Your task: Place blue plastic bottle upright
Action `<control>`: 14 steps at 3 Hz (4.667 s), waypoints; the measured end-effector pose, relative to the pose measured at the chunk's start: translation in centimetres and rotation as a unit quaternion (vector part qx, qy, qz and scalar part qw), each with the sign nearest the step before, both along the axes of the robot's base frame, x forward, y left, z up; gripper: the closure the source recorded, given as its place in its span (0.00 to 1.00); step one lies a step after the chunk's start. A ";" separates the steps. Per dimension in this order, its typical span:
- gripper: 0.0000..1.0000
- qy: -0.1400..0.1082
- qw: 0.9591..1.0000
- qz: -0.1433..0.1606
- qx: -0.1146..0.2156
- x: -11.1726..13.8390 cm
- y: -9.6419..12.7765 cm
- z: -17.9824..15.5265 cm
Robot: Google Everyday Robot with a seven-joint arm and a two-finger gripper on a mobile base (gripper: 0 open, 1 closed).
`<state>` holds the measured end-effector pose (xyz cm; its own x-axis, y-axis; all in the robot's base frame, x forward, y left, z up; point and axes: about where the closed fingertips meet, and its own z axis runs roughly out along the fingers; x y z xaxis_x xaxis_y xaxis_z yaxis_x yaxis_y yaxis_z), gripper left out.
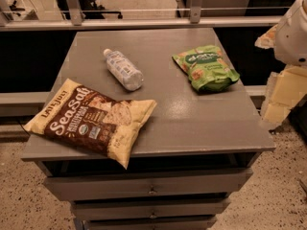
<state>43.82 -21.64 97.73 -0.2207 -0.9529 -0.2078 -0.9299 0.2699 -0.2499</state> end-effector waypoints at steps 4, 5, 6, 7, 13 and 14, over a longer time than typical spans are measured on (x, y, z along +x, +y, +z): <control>0.00 0.008 0.993 0.037 0.112 10.5 17.3 -1.9; 0.00 0.008 0.993 0.038 0.114 10.6 17.4 -2.0; 0.00 0.007 0.989 0.019 0.144 13.4 20.0 -3.8; 0.00 0.008 0.983 -0.025 0.184 18.3 24.1 -6.8; 0.00 0.010 0.961 -0.248 0.120 30.0 29.7 -12.4; 0.18 0.018 0.959 -0.265 0.103 29.7 30.1 -13.1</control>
Offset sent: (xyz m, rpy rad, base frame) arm 0.0579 0.0780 -0.0039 0.1590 0.0076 0.0978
